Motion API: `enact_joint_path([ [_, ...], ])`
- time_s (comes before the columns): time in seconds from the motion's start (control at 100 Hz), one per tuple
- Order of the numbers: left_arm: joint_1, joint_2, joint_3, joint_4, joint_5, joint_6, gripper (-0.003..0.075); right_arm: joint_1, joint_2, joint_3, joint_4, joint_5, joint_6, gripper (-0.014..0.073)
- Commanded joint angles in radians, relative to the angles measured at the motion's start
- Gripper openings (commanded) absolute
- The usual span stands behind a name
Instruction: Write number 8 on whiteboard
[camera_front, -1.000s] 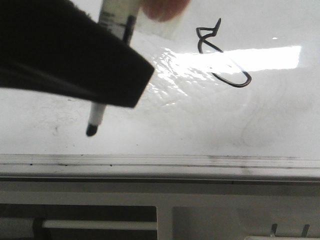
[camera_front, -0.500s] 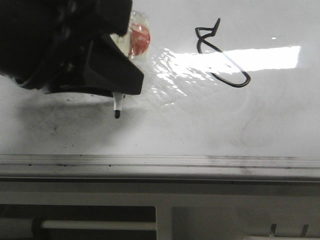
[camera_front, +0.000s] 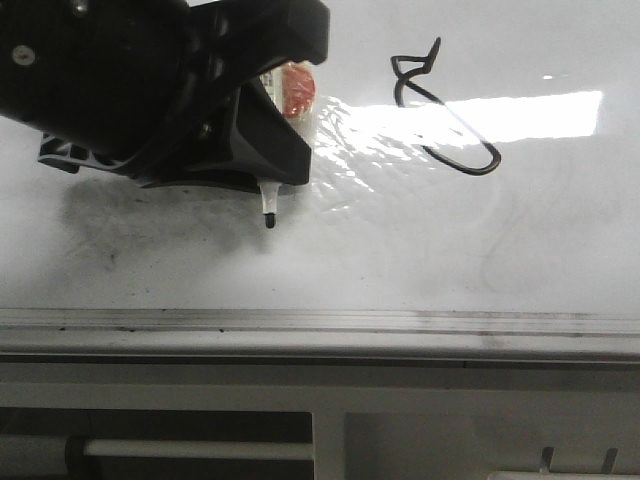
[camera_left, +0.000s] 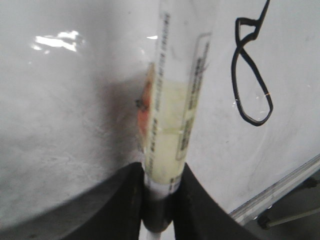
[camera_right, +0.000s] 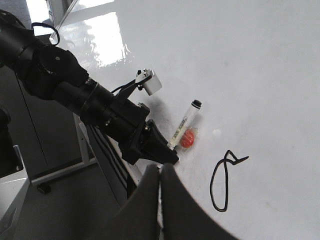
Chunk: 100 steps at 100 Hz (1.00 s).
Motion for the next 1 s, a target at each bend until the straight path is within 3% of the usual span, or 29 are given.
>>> enact_joint_path([
  [0.0,0.002,-0.007,-0.03,-0.008,-0.112,-0.006,0.0028,-0.004,0.005,-0.029,-0.027,-0.064,0.007,-0.0053],
  [0.08,0.002,-0.007,-0.03,-0.008,-0.141,-0.006,0.0125,-0.004,0.007,-0.029,-0.027,-0.064,0.007,-0.0053],
  [0.15,0.002,-0.007,-0.03,-0.008,-0.156,-0.006,0.0254,-0.004,0.009,-0.029,-0.027,-0.064,0.007,-0.0053],
  [0.5,0.002,-0.035,-0.03,-0.008,-0.187,0.004,0.0559,-0.004,0.009,-0.029,-0.056,-0.026,0.007,-0.0053],
  [0.68,-0.005,-0.184,0.01,-0.008,-0.175,0.048,0.0567,-0.004,-0.017,-0.005,-0.242,0.141,0.084,-0.0052],
  [0.86,-0.005,-0.424,0.113,-0.006,-0.144,0.122,0.056,-0.004,-0.149,0.152,-0.366,0.147,0.181,-0.0042],
  [0.92,-0.005,-0.504,0.157,-0.003,-0.107,0.136,0.0517,-0.004,-0.198,0.228,-0.396,0.134,0.211,-0.0041],
  [0.99,-0.005,-0.595,0.207,0.002,-0.085,0.136,0.0387,-0.004,-0.255,0.33,-0.431,0.121,0.245,-0.0041],
])
